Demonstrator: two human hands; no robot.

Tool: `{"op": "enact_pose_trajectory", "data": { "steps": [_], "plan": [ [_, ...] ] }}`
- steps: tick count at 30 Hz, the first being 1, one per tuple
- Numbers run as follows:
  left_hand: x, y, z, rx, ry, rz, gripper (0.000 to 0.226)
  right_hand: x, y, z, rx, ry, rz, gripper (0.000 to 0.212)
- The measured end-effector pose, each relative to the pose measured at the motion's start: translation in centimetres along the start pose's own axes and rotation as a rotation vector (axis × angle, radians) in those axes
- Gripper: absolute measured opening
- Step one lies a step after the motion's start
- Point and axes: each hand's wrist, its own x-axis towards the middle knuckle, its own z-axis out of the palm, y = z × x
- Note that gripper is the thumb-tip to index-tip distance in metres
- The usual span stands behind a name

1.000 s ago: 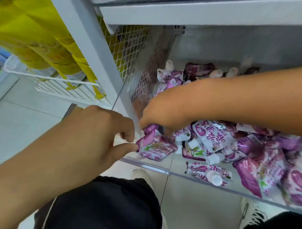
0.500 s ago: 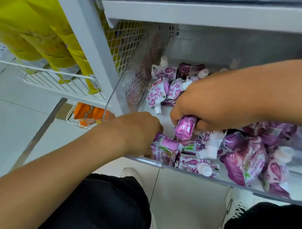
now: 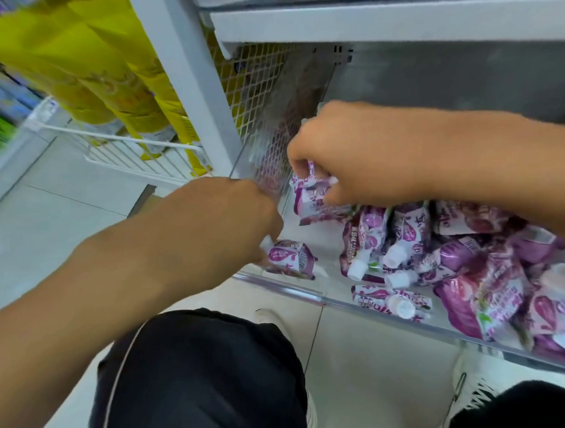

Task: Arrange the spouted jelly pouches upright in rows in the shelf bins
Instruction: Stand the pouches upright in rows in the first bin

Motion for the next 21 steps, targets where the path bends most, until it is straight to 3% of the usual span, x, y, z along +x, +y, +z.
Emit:
{"op": "enact_pose_trajectory", "data": {
  "steps": [3,6,8,10,12,14,16,18,21],
  "plan": [
    [-0.6,-0.1,0.9,-0.038,-0.018,-0.017,0.024,2.1,-2.1,1.6,0.209,0.007,0.004,0.013],
    [-0.7,0.0,1.4,-0.018,0.121,0.019,0.020,2.9,-3.7,3.3,0.465,-0.236,0.062,0.016],
    [-1.6,-0.1,1.9,-0.079,0.211,0.041,0.018,2.6,-3.4,3.4,0.783,-0.412,0.164,0.012],
    [-2.2,-0.6,2.1,-0.191,0.265,0.015,0.034,2.3,-2.7,2.6,1.173,-0.507,0.286,0.013],
    [-2.6,-0.1,1.4,-0.256,0.252,-0.054,0.054,2.1,-1.7,2.9,1.323,-0.507,0.346,0.021],
    [-2.1,0.5,1.1,-0.175,0.155,-0.115,0.065,1.5,-1.5,3.1,1.280,-0.503,0.346,0.035],
    [-1.1,1.7,1.4,-0.187,0.013,-0.111,0.056,0.8,-1.1,3.2,1.155,-0.527,0.271,0.038],
    [-0.1,2.6,2.2,-0.268,-0.049,-0.108,0.038,-0.1,-0.3,2.6,0.800,-0.501,0.128,0.038],
    [0.5,2.8,2.9,-0.214,-0.033,-0.140,0.035,-1.6,0.3,1.8,0.248,-0.500,-0.021,0.055]
  ]
}}
